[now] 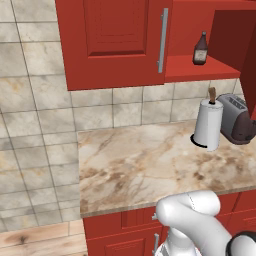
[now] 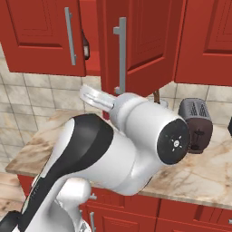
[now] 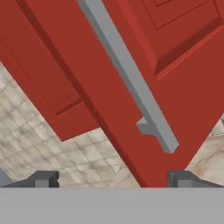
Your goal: Move the ketchup and ketchup from the cabinet to the dining counter.
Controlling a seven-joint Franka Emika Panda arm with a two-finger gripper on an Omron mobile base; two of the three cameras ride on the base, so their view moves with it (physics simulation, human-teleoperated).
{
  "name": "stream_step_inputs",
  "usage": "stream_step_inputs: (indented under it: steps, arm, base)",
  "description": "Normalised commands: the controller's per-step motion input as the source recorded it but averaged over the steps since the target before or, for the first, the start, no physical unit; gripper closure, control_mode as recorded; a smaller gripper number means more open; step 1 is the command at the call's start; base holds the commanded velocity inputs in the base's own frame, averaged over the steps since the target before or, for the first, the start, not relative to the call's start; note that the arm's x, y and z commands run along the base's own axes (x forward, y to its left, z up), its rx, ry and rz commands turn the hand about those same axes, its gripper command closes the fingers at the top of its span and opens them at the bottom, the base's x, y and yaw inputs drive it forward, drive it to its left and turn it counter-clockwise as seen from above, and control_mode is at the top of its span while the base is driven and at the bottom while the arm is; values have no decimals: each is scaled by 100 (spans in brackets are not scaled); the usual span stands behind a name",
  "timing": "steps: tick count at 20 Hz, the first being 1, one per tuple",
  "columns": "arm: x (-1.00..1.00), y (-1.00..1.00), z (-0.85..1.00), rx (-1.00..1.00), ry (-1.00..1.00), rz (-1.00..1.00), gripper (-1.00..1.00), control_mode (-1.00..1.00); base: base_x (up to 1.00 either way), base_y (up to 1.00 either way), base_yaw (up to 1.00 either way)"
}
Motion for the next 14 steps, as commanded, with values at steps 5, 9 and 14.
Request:
stream_step_inputs:
  steps: [5,9,14]
  arm:
    - [-36,34,0,0,1,-19,-100,-100]
    - [-23,45,0,0,9,-23,-100,-100]
    - [-19,48,0,0,22,-22,-100,-100]
  base:
    - [0,0,0]
    - [0,0,0]
    - [0,0,0]
